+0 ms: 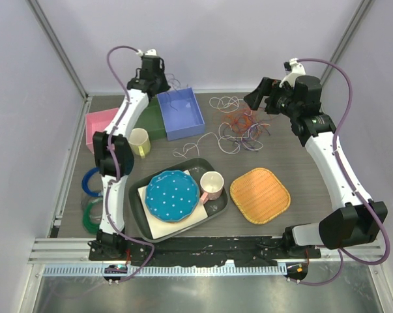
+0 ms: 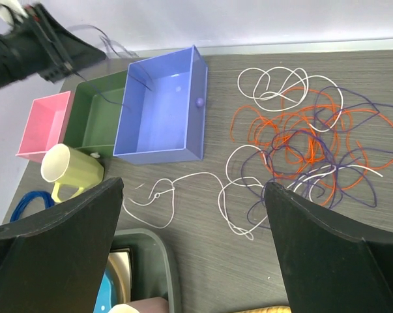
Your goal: Untangle the cables
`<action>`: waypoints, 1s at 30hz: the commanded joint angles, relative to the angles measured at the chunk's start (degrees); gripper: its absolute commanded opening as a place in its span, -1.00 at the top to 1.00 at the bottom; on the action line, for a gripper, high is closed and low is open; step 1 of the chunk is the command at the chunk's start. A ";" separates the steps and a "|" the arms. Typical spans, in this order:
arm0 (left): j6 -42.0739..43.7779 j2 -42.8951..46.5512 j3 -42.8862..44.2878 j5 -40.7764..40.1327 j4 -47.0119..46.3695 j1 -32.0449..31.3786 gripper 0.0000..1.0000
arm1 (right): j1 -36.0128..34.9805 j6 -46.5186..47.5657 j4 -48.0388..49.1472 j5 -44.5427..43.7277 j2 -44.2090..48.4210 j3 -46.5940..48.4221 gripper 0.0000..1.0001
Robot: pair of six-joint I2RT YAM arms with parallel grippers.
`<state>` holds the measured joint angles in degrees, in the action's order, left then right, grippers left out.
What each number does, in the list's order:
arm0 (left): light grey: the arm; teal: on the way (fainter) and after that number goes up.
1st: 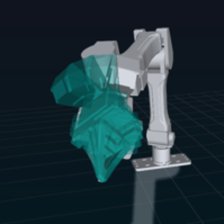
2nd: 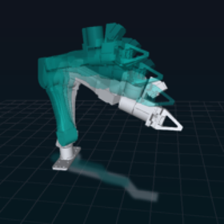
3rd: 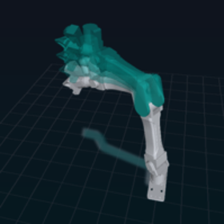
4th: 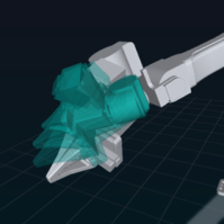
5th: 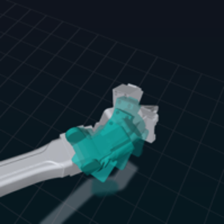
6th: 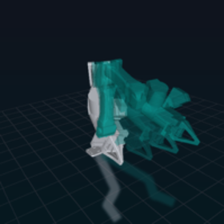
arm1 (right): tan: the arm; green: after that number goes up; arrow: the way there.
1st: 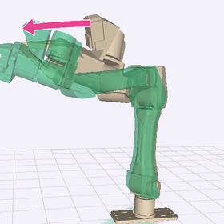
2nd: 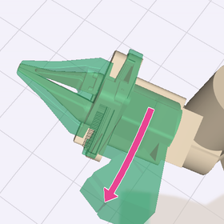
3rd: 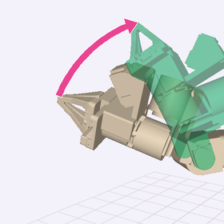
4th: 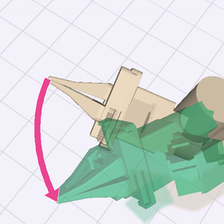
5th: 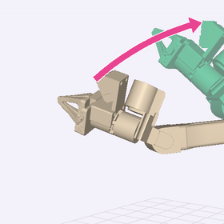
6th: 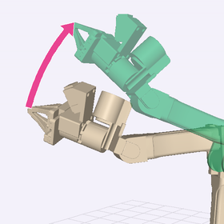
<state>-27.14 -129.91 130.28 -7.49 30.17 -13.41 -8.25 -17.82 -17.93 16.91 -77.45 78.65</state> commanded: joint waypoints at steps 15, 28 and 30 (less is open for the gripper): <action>3.40 12.12 -7.65 7.04 5.77 -4.52 -1.00 | 0.08 1.47 -4.36 -7.67 -22.55 15.97 -0.91; 4.11 29.80 -37.63 20.48 -10.83 -6.19 -1.00 | -2.47 21.77 -12.30 -9.58 -48.85 33.06 -0.64; 5.07 29.89 -38.87 22.24 -11.28 -6.10 -0.99 | -3.08 22.04 -11.43 -13.55 -49.90 33.06 -0.64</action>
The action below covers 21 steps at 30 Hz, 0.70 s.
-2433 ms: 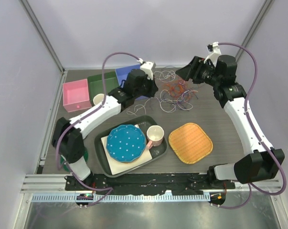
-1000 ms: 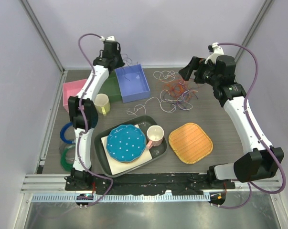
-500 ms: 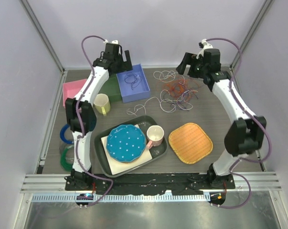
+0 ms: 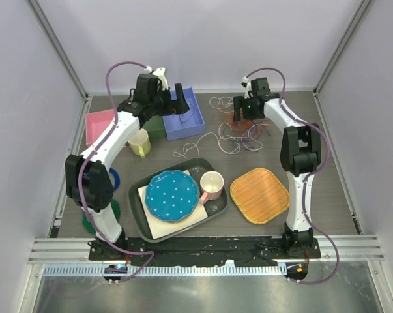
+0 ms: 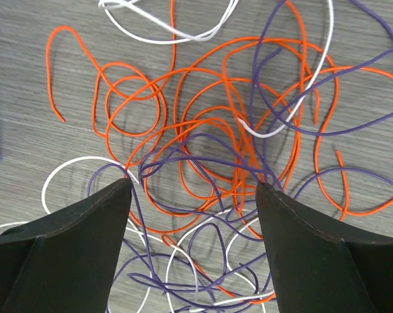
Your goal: Untangle the cables
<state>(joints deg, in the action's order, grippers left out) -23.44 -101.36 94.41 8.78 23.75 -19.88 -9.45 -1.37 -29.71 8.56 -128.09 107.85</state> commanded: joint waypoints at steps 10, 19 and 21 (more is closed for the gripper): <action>2.44 2.22 -6.78 5.29 -3.44 0.37 -1.00 | -3.38 8.14 5.80 -18.13 -1.99 2.72 -0.52; 1.82 6.17 -13.80 4.68 -4.67 0.19 -0.99 | -3.47 6.03 8.62 -17.96 -4.00 4.38 -0.46; 1.47 8.28 -16.78 3.89 -5.90 0.19 -1.00 | -3.47 6.02 8.36 -17.79 -5.06 5.44 -0.46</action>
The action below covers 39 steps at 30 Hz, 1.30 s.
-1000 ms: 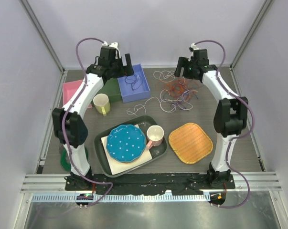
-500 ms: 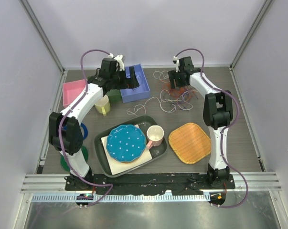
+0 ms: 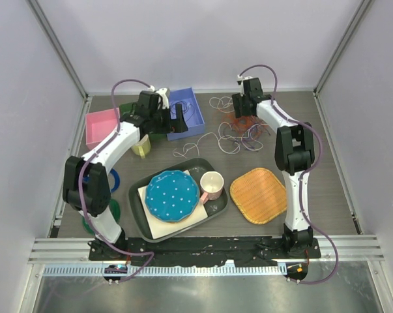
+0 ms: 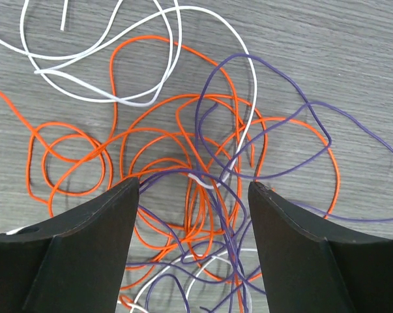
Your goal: Untangle the cables
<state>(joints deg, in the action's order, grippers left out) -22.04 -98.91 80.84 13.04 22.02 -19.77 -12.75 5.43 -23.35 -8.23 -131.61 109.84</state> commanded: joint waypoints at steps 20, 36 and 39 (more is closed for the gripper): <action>-0.99 20.08 -15.97 -0.65 -10.51 -0.53 -1.00 | -1.48 6.35 -4.33 0.15 4.33 7.59 0.99; 2.18 8.48 -0.26 2.25 -7.87 -9.49 -1.00 | -3.24 -4.55 -4.86 -5.84 32.46 3.89 0.99; 2.70 3.83 6.42 4.88 -7.78 -10.90 -1.00 | -3.15 -7.71 -6.35 -4.96 34.75 2.83 0.98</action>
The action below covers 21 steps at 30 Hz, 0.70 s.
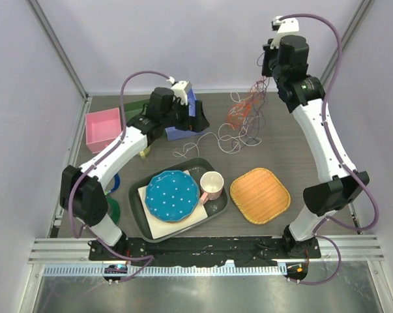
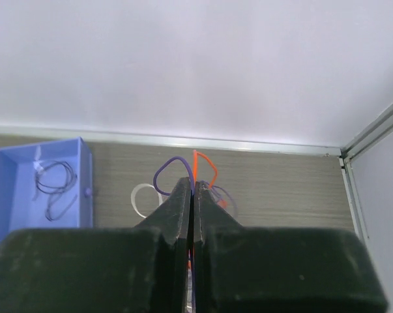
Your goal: Untangle the cables
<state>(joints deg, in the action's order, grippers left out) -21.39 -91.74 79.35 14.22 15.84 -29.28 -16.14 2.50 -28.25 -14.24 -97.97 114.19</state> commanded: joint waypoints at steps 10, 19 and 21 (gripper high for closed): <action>6.88 -18.81 25.14 12.60 -2.74 -6.75 -1.00 | 0.41 -9.62 -5.05 2.46 0.68 -0.46 0.99; 14.53 -26.55 31.46 -11.19 -5.02 -15.72 -0.80 | 0.41 -14.10 -6.46 4.47 0.24 -1.08 0.99; 13.83 -29.00 33.14 -16.21 -5.29 -15.72 -0.72 | 0.41 -14.63 -6.90 4.84 0.50 -0.99 0.99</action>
<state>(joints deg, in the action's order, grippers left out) -9.96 -117.73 107.07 11.00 14.50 -45.06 -15.92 -9.74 -35.66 -11.03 -98.85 112.49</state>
